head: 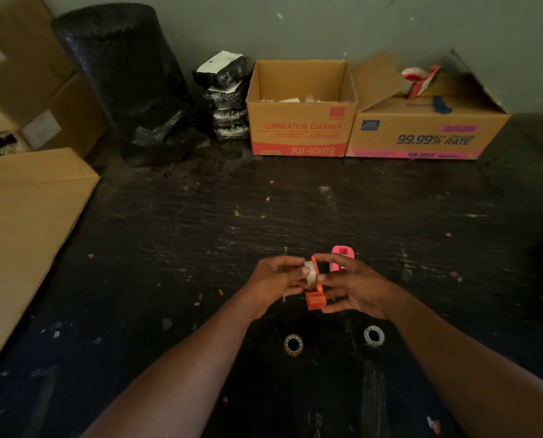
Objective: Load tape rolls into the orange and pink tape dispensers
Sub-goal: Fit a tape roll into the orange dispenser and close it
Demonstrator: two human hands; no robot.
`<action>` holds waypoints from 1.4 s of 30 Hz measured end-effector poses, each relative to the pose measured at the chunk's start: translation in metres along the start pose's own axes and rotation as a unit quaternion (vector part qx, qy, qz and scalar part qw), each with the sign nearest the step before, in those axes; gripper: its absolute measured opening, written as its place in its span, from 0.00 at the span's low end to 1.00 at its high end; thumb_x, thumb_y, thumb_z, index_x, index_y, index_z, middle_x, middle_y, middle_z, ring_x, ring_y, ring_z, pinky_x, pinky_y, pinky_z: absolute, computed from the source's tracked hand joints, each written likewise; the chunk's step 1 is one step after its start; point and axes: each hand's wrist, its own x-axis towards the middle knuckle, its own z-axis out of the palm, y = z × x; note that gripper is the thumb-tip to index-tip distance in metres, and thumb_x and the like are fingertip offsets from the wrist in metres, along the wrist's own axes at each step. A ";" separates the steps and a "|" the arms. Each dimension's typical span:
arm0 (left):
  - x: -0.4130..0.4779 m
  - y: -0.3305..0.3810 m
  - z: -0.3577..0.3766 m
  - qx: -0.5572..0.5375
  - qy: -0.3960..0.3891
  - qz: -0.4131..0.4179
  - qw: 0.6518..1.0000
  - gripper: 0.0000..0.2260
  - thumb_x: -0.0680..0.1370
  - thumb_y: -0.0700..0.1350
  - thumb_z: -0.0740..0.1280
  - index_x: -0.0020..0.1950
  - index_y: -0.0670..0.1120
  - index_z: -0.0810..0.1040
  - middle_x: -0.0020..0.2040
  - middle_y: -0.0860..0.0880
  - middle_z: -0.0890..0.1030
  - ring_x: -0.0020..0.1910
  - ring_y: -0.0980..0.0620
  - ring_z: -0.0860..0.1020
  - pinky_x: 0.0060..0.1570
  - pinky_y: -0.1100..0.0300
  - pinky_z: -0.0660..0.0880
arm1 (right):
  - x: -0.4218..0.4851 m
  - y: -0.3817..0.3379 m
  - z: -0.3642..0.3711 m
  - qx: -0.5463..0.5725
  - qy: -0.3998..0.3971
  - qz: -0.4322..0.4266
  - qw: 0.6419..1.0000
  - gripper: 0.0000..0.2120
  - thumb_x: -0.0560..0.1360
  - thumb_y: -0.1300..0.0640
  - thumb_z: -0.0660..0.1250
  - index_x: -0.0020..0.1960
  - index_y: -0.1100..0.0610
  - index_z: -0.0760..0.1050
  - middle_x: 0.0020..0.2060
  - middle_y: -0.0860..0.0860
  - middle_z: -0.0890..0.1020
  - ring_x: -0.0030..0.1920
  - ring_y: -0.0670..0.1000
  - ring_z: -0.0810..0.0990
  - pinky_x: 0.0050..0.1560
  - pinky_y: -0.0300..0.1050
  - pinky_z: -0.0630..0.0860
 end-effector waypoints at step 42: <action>0.002 0.001 -0.005 -0.022 -0.014 0.009 1.000 0.18 0.77 0.44 0.74 0.66 0.49 0.79 0.59 0.47 0.85 0.56 0.51 0.85 0.60 0.52 0.80 | 0.005 0.004 -0.001 0.025 0.032 -0.017 0.999 0.16 0.81 0.62 0.66 0.66 0.46 0.76 0.56 0.60 0.86 0.53 0.62 0.88 0.51 0.62 0.84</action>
